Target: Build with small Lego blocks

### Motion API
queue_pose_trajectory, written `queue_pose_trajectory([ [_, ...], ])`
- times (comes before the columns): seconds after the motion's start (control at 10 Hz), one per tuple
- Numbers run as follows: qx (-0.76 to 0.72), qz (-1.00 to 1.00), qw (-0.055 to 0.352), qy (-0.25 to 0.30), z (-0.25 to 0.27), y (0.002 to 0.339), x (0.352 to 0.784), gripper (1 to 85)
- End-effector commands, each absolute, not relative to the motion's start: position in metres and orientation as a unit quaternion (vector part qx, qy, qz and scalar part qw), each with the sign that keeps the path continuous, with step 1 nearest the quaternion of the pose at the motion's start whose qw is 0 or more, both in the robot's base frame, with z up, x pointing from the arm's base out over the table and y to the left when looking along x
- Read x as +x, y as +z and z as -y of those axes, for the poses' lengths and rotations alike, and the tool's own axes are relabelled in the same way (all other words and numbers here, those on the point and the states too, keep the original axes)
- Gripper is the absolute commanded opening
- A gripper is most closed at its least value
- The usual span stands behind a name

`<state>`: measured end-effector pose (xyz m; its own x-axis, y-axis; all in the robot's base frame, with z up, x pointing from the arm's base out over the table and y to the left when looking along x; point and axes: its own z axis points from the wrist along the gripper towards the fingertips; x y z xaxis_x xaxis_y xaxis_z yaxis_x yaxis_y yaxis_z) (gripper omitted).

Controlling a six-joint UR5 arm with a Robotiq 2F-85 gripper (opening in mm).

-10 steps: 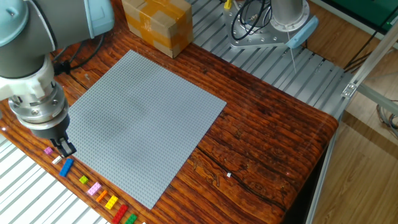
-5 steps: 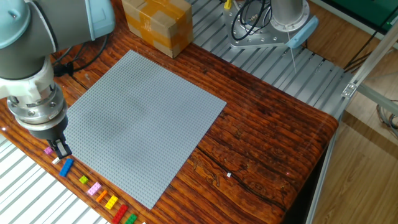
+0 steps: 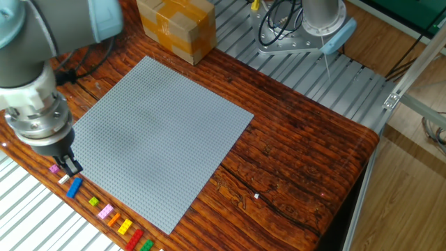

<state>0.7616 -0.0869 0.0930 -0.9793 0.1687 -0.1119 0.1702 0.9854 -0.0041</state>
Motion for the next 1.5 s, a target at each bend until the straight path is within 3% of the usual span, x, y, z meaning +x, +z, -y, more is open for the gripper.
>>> queue_pose_trajectory([
  [0.0,0.079,-0.996,0.031,0.0,0.107,0.088,0.763,1.0],
  [0.7,0.095,-0.995,0.02,-0.015,0.15,0.071,0.765,1.0],
  [1.2,0.111,-0.993,0.039,-0.027,0.163,0.071,0.778,1.0],
  [1.4,0.12,-0.992,0.019,-0.038,0.172,0.074,0.766,1.0],
])
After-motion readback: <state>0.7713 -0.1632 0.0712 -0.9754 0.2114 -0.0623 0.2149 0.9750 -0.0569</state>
